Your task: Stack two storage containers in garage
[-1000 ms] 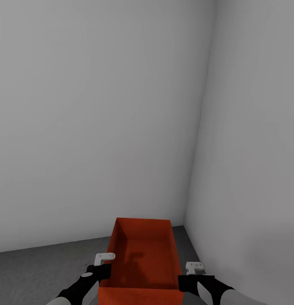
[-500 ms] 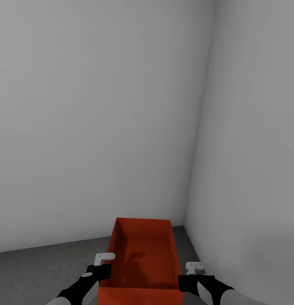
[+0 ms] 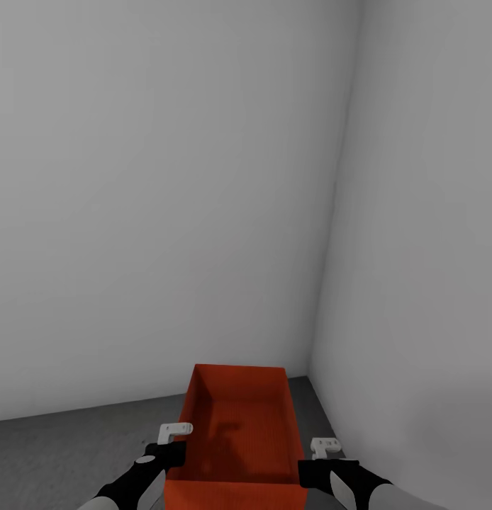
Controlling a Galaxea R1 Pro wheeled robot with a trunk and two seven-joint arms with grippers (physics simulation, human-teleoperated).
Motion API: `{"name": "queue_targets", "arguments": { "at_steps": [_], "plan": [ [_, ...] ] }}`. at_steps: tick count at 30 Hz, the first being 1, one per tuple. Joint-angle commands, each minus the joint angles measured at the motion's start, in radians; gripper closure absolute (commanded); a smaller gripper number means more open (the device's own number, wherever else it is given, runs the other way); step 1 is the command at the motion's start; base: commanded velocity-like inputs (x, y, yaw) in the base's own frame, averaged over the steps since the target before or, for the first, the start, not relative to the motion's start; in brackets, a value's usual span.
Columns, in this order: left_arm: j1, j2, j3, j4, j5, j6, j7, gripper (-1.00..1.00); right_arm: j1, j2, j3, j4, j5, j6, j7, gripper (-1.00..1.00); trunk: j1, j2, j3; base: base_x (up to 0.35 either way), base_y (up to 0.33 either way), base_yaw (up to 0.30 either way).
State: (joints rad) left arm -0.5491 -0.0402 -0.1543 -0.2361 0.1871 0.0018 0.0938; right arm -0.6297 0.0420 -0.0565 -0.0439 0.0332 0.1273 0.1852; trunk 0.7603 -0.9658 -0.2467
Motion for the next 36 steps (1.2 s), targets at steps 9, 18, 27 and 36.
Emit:
{"name": "queue_targets", "arguments": {
  "at_steps": [9, 18, 27, 36],
  "plan": [
    [0.0, 0.002, -0.03, 0.003, 0.023, 0.001, -0.023, 1.0, -0.001, -0.04, -0.008, -0.056, -0.011, -0.011, 0.08, 1.0, 0.035, -0.064, -0.03, 0.0, 0.0, 0.0],
    [0.0, 0.002, -0.03, 0.003, 0.023, 0.001, -0.023, 1.0, -0.001, -0.04, -0.007, -0.056, -0.012, -0.011, 0.08, 1.0, 0.069, -0.127, -0.058, 0.0, 0.0, 0.0],
    [0.0, 0.002, -0.03, 0.003, 0.023, 0.001, -0.023, 1.0, -0.001, -0.04, -0.007, -0.056, -0.01, -0.011, 0.08, 1.0, 0.104, -0.19, -0.086, 0.0, 0.0, 0.0],
    [0.0, 0.002, -0.03, 0.003, 0.023, 0.001, -0.023, 1.0, -0.001, -0.04, -0.008, -0.056, -0.01, -0.011, 0.08, 1.0, 0.138, -0.253, -0.114, 0.0, 0.0, 0.0]
  ]
}}
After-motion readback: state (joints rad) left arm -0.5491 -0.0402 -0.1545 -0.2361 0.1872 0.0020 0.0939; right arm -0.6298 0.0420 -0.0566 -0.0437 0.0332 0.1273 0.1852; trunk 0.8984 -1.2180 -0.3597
